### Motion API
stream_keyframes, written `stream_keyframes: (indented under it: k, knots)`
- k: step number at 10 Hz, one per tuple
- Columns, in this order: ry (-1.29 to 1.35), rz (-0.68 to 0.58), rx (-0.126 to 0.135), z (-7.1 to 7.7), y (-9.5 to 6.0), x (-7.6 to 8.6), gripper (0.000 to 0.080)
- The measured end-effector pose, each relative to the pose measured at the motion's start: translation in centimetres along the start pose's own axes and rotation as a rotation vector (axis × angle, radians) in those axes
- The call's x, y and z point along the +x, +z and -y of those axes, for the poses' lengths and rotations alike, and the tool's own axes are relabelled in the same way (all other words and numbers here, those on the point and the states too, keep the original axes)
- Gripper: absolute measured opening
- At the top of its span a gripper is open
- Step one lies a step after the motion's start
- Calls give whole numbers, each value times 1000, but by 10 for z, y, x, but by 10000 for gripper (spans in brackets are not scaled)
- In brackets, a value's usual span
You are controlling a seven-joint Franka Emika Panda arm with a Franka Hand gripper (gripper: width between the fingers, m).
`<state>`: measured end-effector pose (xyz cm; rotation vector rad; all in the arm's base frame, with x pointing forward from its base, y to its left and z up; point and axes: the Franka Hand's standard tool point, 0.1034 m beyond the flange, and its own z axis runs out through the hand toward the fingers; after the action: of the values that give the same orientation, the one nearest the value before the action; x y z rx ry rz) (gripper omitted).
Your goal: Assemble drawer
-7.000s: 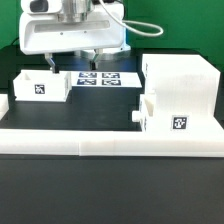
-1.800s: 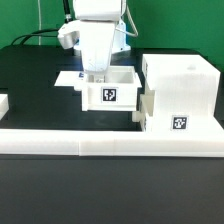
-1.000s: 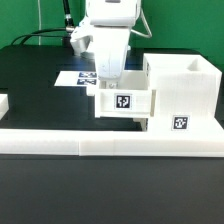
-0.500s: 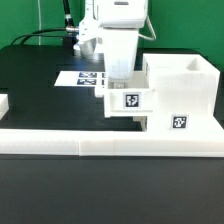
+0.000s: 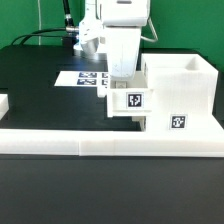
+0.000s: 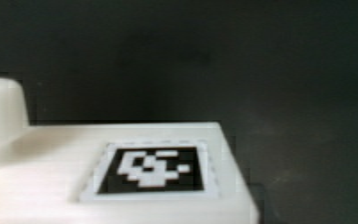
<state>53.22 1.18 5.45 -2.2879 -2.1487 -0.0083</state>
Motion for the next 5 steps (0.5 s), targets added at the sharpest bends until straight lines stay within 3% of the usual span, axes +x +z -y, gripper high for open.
stream_keyframes:
  k: [5]
  knots:
    - [-15,33,-1,-6,0,2,44]
